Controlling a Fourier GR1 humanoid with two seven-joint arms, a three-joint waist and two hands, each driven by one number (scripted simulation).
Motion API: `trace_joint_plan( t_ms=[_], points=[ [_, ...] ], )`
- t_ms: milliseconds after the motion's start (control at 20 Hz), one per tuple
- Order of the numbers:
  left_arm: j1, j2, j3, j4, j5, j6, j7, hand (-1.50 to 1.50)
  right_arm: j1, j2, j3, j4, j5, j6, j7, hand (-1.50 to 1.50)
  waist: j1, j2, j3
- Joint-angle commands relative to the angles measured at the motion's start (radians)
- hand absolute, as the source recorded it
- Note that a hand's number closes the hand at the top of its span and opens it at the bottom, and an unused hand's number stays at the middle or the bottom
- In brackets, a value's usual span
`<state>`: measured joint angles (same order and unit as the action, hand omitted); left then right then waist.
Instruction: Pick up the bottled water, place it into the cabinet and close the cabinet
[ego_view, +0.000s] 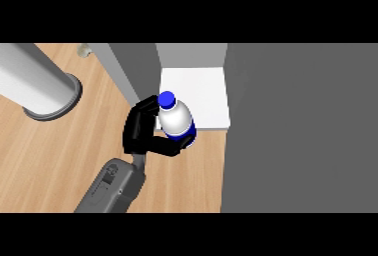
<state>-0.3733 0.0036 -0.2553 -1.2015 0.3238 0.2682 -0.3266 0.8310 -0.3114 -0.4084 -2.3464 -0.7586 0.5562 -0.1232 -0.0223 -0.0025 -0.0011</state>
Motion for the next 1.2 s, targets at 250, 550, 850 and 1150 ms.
trace_joint_plan(
  t_ms=[250, 550, 850, 1150],
  points=[
    [-0.235, -0.004, -0.045, 0.192, -0.028, 0.231, 0.083, 1.50, 0.001, -0.002, -0.014, -0.148, -0.084, -0.061, 0.074, -1.50, -0.006, 0.005, 0.000],
    [-0.322, -0.004, -0.016, 0.379, -0.021, 0.211, 0.046, 1.50, 0.048, 0.024, 0.010, -0.221, -0.100, -0.076, 0.093, -1.50, -0.014, 0.008, -0.001],
    [-0.469, -0.004, 0.043, 0.554, 0.075, 0.194, -0.004, 1.50, 0.027, 0.010, -0.039, -0.098, -0.122, 0.016, 0.050, -1.50, -0.022, 0.010, 0.000],
    [-0.531, -0.004, 0.062, 0.722, 0.109, 0.177, -0.130, 1.50, -0.038, -0.008, -0.011, -0.070, -0.106, -0.014, 0.062, -1.50, -0.027, 0.018, -0.001]
  ],
)
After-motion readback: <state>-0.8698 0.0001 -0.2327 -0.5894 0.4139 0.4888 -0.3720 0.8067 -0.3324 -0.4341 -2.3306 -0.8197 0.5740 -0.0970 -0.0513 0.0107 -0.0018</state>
